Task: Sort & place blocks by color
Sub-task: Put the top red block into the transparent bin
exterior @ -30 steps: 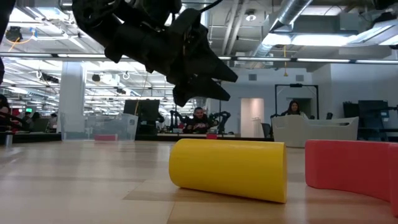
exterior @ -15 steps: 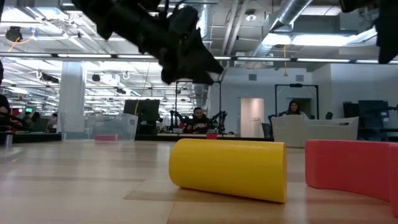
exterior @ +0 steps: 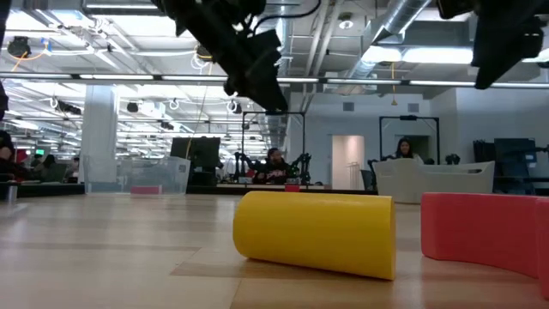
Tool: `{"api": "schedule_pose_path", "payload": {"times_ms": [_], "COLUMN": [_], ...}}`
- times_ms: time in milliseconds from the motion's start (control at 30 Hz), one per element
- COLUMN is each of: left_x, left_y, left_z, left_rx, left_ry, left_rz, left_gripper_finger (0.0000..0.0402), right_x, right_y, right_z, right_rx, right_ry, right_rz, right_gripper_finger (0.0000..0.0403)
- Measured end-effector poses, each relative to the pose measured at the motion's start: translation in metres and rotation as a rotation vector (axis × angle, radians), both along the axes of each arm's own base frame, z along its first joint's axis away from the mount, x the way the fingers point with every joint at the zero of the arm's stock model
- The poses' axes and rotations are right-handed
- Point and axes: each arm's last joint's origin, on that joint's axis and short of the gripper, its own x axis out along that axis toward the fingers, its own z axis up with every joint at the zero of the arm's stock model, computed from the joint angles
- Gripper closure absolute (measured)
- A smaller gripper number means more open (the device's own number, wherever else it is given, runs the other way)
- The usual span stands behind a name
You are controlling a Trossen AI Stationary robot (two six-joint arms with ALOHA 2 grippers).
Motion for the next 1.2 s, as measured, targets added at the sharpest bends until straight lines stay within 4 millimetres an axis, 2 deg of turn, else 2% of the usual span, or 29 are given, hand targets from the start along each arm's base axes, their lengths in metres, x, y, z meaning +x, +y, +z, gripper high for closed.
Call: {"api": "schedule_pose_path", "payload": {"times_ms": [133, 367, 533, 767, 900, 1033, 1200], "left_x": [0.002, 0.008, 0.024, 0.056, 0.073, 0.080, 0.075], "left_y": [0.023, 0.076, 0.101, 0.121, 0.129, 0.134, 0.145], "left_z": [-0.008, -0.042, -0.057, -0.079, -0.091, -0.100, -0.109], "left_rx": [0.000, -0.076, -0.071, -0.068, -0.053, -0.065, -0.116], "left_ry": [0.006, 0.105, 0.174, 0.323, 0.366, 0.406, 0.407], "left_rz": [-0.056, -0.064, -0.067, -0.135, -0.169, -0.191, -0.200], "left_gripper_finger": [0.0148, 0.0147, 0.0122, 0.0058, 0.0040, 0.0038, 0.0048], "right_x": [0.003, 0.002, 0.000, 0.000, 0.001, 0.001, 0.001], "right_y": [0.001, 0.008, 0.012, 0.012, 0.012, 0.013, 0.013], "right_z": [0.002, 0.004, 0.004, 0.004, 0.004, 0.005, 0.005], "right_rx": [-0.044, -0.107, -0.144, -0.162, -0.166, -0.166, -0.162], "right_ry": [-0.054, -0.109, -0.122, -0.124, -0.126, -0.128, -0.130], "right_rz": [0.013, 0.059, 0.087, 0.108, 0.119, 0.120, 0.120], "right_gripper_finger": [0.0148, 0.0148, 0.0148, 0.0148, 0.0148, 0.0148, 0.0148]}}
